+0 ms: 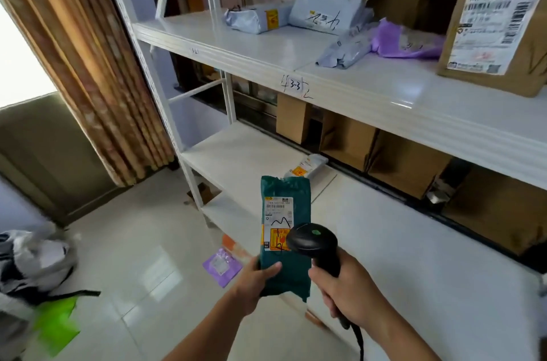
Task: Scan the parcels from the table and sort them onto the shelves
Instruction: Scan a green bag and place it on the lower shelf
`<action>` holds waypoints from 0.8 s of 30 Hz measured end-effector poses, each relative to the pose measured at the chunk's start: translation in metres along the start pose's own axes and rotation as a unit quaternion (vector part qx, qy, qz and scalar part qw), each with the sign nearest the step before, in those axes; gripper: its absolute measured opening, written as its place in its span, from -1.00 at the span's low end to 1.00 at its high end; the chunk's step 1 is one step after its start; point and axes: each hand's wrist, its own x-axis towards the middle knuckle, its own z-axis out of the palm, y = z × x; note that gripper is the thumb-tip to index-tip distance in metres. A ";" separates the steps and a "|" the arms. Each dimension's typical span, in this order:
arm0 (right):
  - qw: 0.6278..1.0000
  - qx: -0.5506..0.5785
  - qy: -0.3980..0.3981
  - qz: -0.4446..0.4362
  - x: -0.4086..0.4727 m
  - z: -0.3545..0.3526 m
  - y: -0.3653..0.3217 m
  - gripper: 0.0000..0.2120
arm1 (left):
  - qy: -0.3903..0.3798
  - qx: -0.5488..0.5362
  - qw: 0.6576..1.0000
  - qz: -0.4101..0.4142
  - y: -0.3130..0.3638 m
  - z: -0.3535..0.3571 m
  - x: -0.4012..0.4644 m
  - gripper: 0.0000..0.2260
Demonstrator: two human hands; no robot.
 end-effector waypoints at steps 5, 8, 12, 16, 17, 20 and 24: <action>0.998 0.013 0.055 0.020 0.052 0.003 -0.020 -0.97 | -0.023 0.052 0.998 -0.020 0.033 -0.017 0.071 -0.56; 0.994 0.029 0.098 0.040 0.072 -0.002 -0.026 -0.96 | -0.014 0.072 0.997 -0.030 0.054 -0.015 0.113 -0.56; 0.985 0.048 0.148 0.074 0.087 -0.015 -0.023 -0.94 | -0.023 0.106 0.993 -0.053 0.076 0.000 0.161 -0.29; 0.975 0.052 0.191 0.099 0.101 -0.034 -0.012 -0.94 | 0.006 0.089 0.993 -0.083 0.091 0.021 0.209 -0.46; 0.973 0.054 0.200 0.105 0.106 -0.040 -0.009 -0.94 | 0.002 0.090 0.992 -0.090 0.094 0.027 0.222 -0.46; 0.969 0.045 0.217 0.110 0.119 -0.056 0.001 -0.93 | 0.002 0.095 0.990 -0.100 0.103 0.044 0.252 -0.59; 0.964 0.046 0.234 0.119 0.143 -0.073 0.010 -0.95 | -0.009 0.104 0.987 -0.120 0.110 0.062 0.292 -0.63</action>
